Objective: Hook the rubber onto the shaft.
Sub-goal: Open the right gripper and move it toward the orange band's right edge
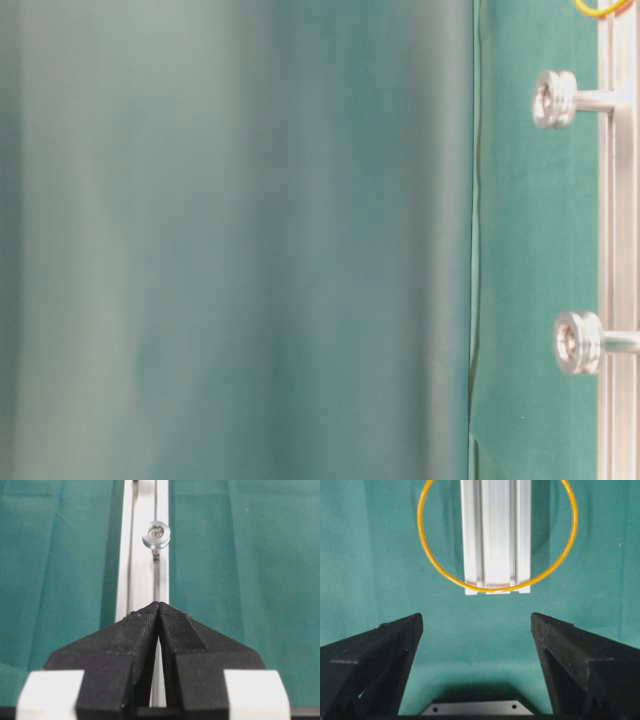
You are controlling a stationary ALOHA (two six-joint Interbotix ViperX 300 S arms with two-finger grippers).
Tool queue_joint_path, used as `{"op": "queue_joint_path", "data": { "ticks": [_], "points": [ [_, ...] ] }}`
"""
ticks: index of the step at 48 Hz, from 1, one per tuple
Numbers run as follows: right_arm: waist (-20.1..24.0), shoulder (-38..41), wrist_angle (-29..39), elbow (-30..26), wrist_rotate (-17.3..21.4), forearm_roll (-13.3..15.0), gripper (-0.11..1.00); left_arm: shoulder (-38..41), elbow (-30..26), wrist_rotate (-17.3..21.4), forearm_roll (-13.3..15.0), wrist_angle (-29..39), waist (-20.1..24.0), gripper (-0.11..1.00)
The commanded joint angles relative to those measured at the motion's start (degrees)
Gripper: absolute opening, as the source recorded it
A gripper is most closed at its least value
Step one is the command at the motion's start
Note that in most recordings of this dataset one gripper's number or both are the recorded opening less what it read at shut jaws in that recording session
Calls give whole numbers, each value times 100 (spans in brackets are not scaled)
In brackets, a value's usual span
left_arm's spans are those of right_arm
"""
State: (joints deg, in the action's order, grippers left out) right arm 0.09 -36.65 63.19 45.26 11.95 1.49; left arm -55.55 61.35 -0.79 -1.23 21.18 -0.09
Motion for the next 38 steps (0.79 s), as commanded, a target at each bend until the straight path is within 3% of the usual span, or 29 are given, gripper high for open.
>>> {"op": "queue_joint_path", "data": {
  "ticks": [1, 38],
  "points": [
    [9, 62, -53, -176, -9, -9, 89, 26, -176, -9, -18, -26, -9, 0],
    [246, 694, -589, -299, 9, -97, 89, 26, -176, 0, -18, -26, -9, 0]
  ]
}}
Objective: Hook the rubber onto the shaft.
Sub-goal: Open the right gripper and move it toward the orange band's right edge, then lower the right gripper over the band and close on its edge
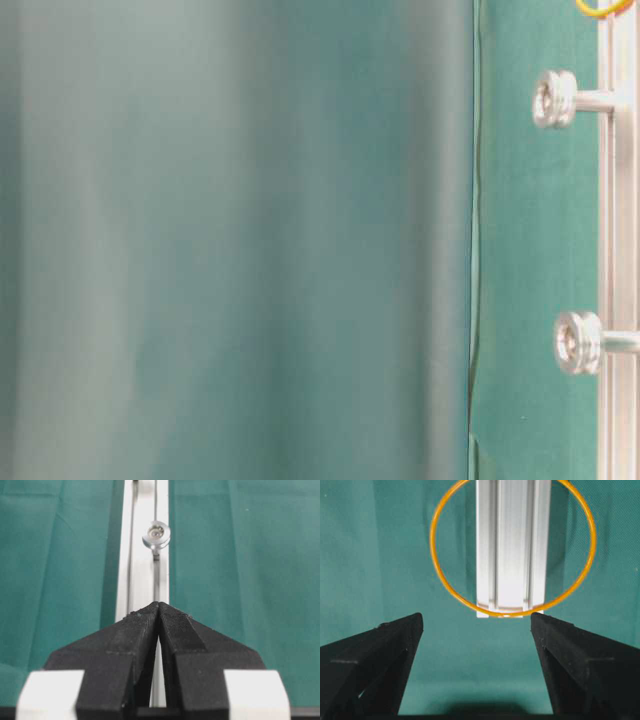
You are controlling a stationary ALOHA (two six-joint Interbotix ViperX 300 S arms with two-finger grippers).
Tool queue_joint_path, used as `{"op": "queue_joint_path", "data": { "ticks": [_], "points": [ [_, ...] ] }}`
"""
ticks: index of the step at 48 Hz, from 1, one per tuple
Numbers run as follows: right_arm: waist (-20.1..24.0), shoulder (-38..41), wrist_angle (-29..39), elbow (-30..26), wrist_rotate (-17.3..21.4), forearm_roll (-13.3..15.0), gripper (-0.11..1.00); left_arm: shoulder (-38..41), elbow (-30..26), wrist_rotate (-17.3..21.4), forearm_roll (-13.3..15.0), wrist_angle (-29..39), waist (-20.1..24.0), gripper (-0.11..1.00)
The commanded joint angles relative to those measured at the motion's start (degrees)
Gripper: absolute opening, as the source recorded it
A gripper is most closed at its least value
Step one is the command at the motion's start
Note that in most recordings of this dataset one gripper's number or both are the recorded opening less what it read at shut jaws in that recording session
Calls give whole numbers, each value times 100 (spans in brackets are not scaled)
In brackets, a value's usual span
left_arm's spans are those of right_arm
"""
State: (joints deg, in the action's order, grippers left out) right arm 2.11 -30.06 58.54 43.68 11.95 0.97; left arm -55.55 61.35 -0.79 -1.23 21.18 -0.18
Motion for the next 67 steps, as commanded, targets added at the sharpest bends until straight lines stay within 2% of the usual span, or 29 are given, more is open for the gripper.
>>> {"op": "queue_joint_path", "data": {
  "ticks": [1, 40, 54, 67],
  "points": [
    [53, 62, -158, -132, 9, -53, 89, 26, -176, 0, -18, -26, 0, 0],
    [492, 1002, -1397, 105, 18, -211, 89, 26, -176, 0, -18, -26, 0, 0],
    [615, 1204, -1925, 360, 352, -220, 89, 26, -176, 0, -18, -26, 0, 0],
    [703, 1459, -2312, 571, 369, -220, 89, 26, -176, 0, -18, -26, 0, 0]
  ]
}}
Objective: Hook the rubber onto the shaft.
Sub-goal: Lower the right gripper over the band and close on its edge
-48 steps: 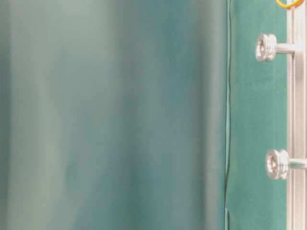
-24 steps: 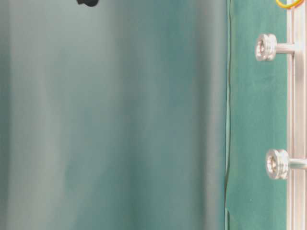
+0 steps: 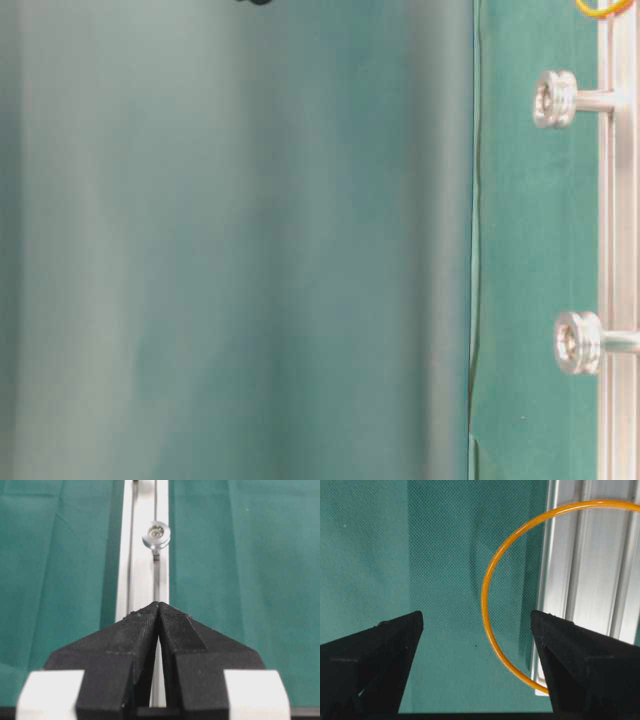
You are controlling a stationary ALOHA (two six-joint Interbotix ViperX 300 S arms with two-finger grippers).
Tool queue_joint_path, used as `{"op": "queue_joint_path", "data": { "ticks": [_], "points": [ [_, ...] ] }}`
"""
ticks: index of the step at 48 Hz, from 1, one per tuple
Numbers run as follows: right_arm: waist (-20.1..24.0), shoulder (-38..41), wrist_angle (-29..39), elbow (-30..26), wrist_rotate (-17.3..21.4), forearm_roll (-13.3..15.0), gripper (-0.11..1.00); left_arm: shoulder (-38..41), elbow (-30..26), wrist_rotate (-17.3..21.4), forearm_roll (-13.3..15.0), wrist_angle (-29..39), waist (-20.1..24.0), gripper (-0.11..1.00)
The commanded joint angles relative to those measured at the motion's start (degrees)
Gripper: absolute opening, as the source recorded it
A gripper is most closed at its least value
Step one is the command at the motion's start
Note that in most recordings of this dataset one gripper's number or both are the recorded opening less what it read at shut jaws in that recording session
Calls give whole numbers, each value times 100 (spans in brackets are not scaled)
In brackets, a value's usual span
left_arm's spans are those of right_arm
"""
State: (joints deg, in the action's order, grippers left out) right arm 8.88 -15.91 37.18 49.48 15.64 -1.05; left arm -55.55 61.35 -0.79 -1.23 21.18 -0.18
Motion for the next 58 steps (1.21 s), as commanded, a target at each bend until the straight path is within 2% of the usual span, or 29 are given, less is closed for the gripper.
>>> {"op": "queue_joint_path", "data": {
  "ticks": [1, 18, 41, 51, 58],
  "points": [
    [26, 62, -211, 0, 0, -18, 89, 26, -176, 0, -18, -26, -9, 0],
    [26, 475, -712, 158, 0, -18, 89, 26, -176, 0, -18, -26, 0, 0],
    [18, 642, -932, 167, -9, -18, 88, 26, -176, 0, -18, -26, 0, 0],
    [18, 642, -932, 193, -9, -18, 85, 26, -176, -9, -18, -26, 0, 0],
    [26, 650, -932, 229, -9, 0, 77, 26, -176, 0, -18, -26, 0, 0]
  ]
}}
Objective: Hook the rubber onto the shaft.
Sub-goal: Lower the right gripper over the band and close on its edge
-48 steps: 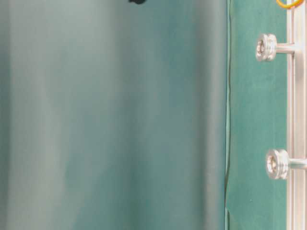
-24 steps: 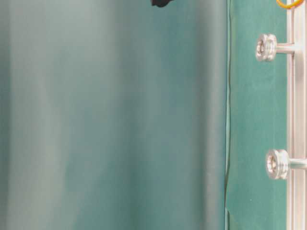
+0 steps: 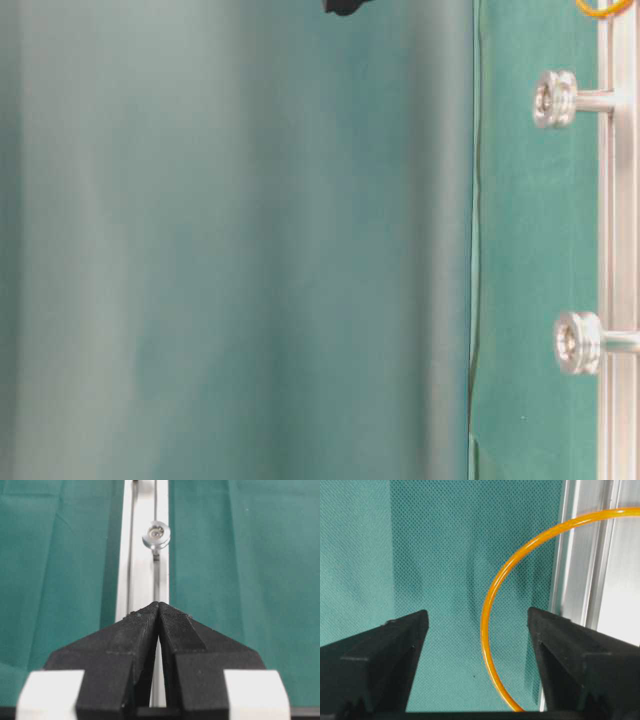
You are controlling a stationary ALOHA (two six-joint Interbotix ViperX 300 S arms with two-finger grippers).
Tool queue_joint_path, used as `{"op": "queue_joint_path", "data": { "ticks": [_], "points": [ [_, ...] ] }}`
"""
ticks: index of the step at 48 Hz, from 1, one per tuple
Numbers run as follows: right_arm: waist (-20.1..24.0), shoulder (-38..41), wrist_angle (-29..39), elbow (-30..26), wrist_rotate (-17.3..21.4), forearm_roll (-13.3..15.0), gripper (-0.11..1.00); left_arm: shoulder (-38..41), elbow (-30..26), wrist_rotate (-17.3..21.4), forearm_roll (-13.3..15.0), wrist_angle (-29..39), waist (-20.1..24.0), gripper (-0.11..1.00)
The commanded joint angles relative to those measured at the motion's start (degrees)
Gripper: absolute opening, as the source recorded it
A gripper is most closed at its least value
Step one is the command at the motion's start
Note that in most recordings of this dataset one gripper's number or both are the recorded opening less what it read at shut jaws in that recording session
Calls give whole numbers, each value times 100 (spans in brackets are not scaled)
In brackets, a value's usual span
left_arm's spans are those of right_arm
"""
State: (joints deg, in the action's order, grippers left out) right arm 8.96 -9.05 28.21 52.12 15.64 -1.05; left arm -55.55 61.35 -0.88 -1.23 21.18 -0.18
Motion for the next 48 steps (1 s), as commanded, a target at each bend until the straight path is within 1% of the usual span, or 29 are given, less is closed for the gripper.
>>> {"op": "queue_joint_path", "data": {
  "ticks": [1, 5, 12, 15, 17, 48],
  "points": [
    [18, -44, -35, -35, -9, 9, 75, 26, -176, 9, -18, -26, 0, 0],
    [18, -44, -26, -44, -9, 44, 63, 26, -176, 0, -18, -26, 0, 0],
    [9, -44, -9, -44, -9, 79, 25, 26, -176, 0, -18, -26, 0, 0],
    [9, -44, 9, -35, -9, 88, 12, 26, -176, 9, -18, -26, 0, 0],
    [9, -44, 26, -35, -9, 88, 7, 26, -176, 9, -18, -26, 0, 0],
    [9, -132, 70, -88, -9, 88, 6, 26, -176, 9, -18, -18, -9, 0]
  ]
}}
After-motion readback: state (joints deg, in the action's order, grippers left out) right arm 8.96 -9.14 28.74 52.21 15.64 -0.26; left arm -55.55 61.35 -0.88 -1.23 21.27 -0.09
